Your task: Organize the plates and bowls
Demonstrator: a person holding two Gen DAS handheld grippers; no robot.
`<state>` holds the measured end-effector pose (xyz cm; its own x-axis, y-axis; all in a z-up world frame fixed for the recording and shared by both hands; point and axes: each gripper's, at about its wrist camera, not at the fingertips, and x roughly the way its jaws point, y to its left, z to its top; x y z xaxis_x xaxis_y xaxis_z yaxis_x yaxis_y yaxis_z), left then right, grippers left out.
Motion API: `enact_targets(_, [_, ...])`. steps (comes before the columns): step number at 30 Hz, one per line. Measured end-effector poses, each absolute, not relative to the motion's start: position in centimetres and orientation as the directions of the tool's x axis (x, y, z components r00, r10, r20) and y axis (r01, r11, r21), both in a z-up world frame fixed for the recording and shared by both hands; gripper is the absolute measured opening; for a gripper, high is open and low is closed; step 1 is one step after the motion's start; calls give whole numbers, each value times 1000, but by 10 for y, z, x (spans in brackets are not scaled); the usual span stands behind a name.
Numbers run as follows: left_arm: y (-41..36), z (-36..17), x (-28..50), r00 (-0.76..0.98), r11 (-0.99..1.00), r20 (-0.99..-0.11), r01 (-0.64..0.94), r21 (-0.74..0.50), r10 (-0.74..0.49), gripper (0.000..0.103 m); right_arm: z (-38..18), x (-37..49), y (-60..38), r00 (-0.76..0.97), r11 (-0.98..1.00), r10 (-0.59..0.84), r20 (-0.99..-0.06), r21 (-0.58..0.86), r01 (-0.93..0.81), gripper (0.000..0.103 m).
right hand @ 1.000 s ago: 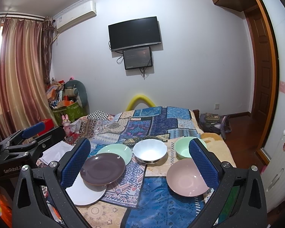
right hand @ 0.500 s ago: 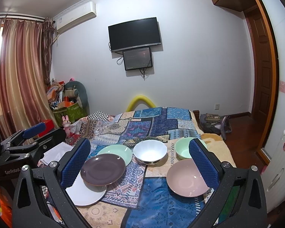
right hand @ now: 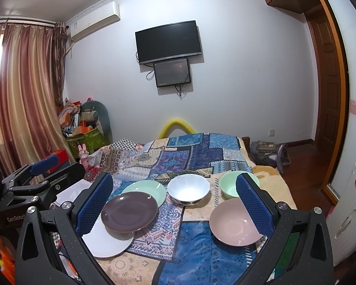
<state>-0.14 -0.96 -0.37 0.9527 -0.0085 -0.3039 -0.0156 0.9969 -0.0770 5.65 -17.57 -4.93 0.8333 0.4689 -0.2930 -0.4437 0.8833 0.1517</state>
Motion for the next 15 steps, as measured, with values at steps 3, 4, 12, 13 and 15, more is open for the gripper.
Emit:
enact_targets(3, [-8,-5,0,952,997,-306,-16,-79,-9,103,-52,59,-174,830,883,470,-300,153,-445,103])
enact_targets(4, [-7,-6,1,952,997,-307,-17,-79,-8,103,-53,60,-173,829,883,469,-303,152,-444,103])
enact_targets(12, [12,-17,12,944,996,-330,-37,-81,8,103,-68,76,-158,805,876,482,-347,163,-454,103])
enact_targets(13, [15,-18,14,943,996,-334,-39,-79,11,103,-71,79,-155,799,874,484,-357,164,-457,103])
enact_targets(15, [24,-24,18,938,996,-345,-57,-74,28,103,-76,85,-148,786,871,490,-376,165,-464,103])
